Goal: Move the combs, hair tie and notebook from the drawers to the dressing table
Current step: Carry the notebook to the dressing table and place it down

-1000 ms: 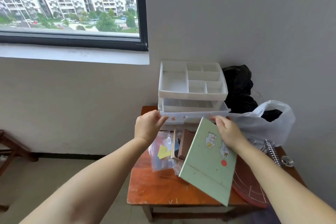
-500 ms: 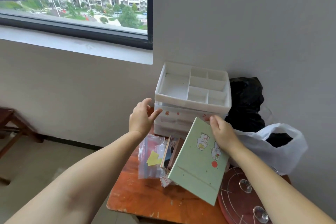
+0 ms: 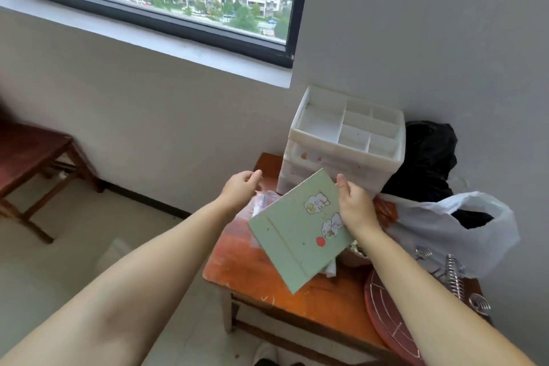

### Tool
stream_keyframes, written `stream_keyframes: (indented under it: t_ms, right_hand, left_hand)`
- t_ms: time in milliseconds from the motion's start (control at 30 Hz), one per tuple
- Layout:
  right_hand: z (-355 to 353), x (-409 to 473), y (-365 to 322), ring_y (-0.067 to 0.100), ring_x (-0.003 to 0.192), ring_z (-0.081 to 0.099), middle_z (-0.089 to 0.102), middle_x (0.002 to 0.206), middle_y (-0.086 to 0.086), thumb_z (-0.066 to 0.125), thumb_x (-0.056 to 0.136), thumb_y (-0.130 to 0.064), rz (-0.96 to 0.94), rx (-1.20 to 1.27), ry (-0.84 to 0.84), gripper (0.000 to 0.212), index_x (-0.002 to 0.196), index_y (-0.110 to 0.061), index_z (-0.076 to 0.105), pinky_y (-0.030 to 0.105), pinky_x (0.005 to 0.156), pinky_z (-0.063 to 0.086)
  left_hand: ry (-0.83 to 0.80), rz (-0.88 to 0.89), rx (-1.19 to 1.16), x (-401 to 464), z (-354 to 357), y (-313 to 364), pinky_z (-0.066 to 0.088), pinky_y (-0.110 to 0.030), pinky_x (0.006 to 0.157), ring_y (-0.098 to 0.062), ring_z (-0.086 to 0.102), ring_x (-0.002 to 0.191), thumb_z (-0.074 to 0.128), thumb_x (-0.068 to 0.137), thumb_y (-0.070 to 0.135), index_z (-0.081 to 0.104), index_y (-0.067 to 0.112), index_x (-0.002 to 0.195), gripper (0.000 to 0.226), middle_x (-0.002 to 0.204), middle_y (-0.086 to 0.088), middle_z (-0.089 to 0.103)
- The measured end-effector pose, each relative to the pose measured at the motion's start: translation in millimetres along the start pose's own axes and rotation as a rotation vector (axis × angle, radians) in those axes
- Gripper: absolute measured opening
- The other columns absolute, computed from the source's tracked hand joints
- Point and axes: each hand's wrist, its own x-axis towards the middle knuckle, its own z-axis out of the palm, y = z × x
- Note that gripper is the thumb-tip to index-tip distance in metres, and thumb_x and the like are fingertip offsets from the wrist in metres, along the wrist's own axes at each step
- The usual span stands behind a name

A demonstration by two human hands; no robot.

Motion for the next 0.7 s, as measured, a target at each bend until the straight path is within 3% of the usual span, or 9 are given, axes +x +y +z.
stream_keyframes:
  t_ms: [133, 233, 300, 400, 467, 533, 600, 633, 700]
  right_hand:
    - [64.0, -38.6, -41.5, 0.020, 0.062, 0.057, 0.064, 0.075, 0.007, 0.025, 0.097, -0.047, 0.112, 0.124, -0.009, 0.056, 0.064, -0.014, 0.055, 0.025, 0.053, 0.038]
    - [131.3, -85.8, -71.8, 0.034, 0.090, 0.062, 0.067, 0.102, 0.020, 0.022, 0.097, -0.047, 0.283, 0.261, -0.070, 0.061, 0.092, -0.002, 0.063, 0.035, 0.080, 0.047]
    - [175.9, -130.1, -99.9, 0.040, 0.104, 0.058, 0.064, 0.113, 0.024, 0.020, 0.096, -0.047, 0.371, 0.297, -0.181, 0.066, 0.103, 0.004, 0.061, 0.040, 0.093, 0.044]
    - [233.7, -203.8, -145.6, 0.035, 0.088, 0.062, 0.070, 0.096, 0.016, 0.023, 0.095, -0.046, 0.353, 0.381, -0.326, 0.059, 0.070, -0.008, 0.060, 0.035, 0.075, 0.044]
    - [264.7, -241.8, -174.8, 0.032, 0.089, 0.063, 0.069, 0.095, 0.010, 0.024, 0.091, -0.048, 0.293, 0.404, -0.481, 0.052, 0.071, -0.015, 0.058, 0.039, 0.083, 0.050]
    - [290.0, -265.3, -205.3, 0.026, 0.101, 0.059, 0.063, 0.110, 0.003, 0.024, 0.086, -0.048, 0.138, 0.310, -0.702, 0.046, 0.098, -0.018, 0.057, 0.045, 0.096, 0.046]
    - [315.6, -284.7, -239.4, 0.016, 0.114, 0.052, 0.051, 0.123, -0.010, 0.032, 0.088, -0.047, -0.065, 0.260, -0.967, 0.047, 0.130, -0.028, 0.042, 0.042, 0.102, 0.042]
    - [329.7, -296.6, -258.0, 0.012, 0.115, 0.051, 0.050, 0.125, -0.011, 0.036, 0.090, -0.045, -0.171, 0.234, -1.104, 0.047, 0.135, -0.033, 0.038, 0.037, 0.100, 0.042]
    - [356.8, -331.9, -295.8, 0.005, 0.100, 0.059, 0.063, 0.114, -0.012, 0.044, 0.092, -0.036, -0.416, 0.100, -1.344, 0.032, 0.120, -0.036, 0.056, 0.024, 0.082, 0.047]
  left_hand:
    - [-0.170, -0.360, -0.724, -100.4, -70.4, -63.2, 0.050, -0.035, 0.079, -0.022, 0.062, 0.089, 0.027, 0.091, 0.060, 0.062, 0.013, 0.107, 0.061, 0.097, -0.005, 0.067]
    - [-0.179, -0.342, -1.058, -187.2, -118.9, -113.0, 0.051, -0.042, 0.088, -0.023, 0.063, 0.098, 0.034, 0.087, 0.062, 0.063, 0.015, 0.113, 0.061, 0.103, -0.006, 0.070]
    - [-0.093, -0.269, -1.100, -239.1, -139.9, -133.3, 0.050, -0.044, 0.093, -0.021, 0.064, 0.106, 0.044, 0.091, 0.046, 0.061, 0.016, 0.118, 0.044, 0.107, -0.005, 0.071]
    - [0.255, -0.202, -1.070, -296.3, -174.8, -152.3, 0.057, -0.039, 0.079, -0.019, 0.072, 0.081, 0.052, 0.091, 0.018, 0.059, 0.009, 0.113, 0.025, 0.087, -0.003, 0.075]
    - [0.450, -0.166, -1.061, -330.3, -211.0, -165.2, 0.059, -0.036, 0.073, -0.018, 0.072, 0.072, 0.051, 0.092, 0.012, 0.060, 0.006, 0.108, 0.020, 0.081, -0.004, 0.076]
    - [0.552, -0.136, -1.039, -370.6, -251.8, -181.9, 0.060, -0.035, 0.072, -0.018, 0.072, 0.072, 0.050, 0.092, 0.011, 0.063, 0.008, 0.102, 0.016, 0.081, -0.003, 0.076]
    - [0.641, -0.150, -0.981, -415.3, -290.0, -203.1, 0.061, -0.033, 0.071, -0.016, 0.072, 0.072, 0.052, 0.092, 0.011, 0.065, 0.011, 0.097, 0.014, 0.080, -0.002, 0.076]
    - [0.685, -0.172, -0.953, -437.3, -305.9, -214.0, 0.061, -0.032, 0.070, -0.014, 0.072, 0.071, 0.053, 0.091, 0.011, 0.065, 0.012, 0.096, 0.013, 0.079, -0.001, 0.076]
    - [0.768, -0.215, -0.908, -478.3, -331.6, -237.2, 0.061, -0.031, 0.069, -0.014, 0.072, 0.071, 0.055, 0.090, 0.012, 0.065, 0.012, 0.095, 0.011, 0.077, 0.000, 0.076]
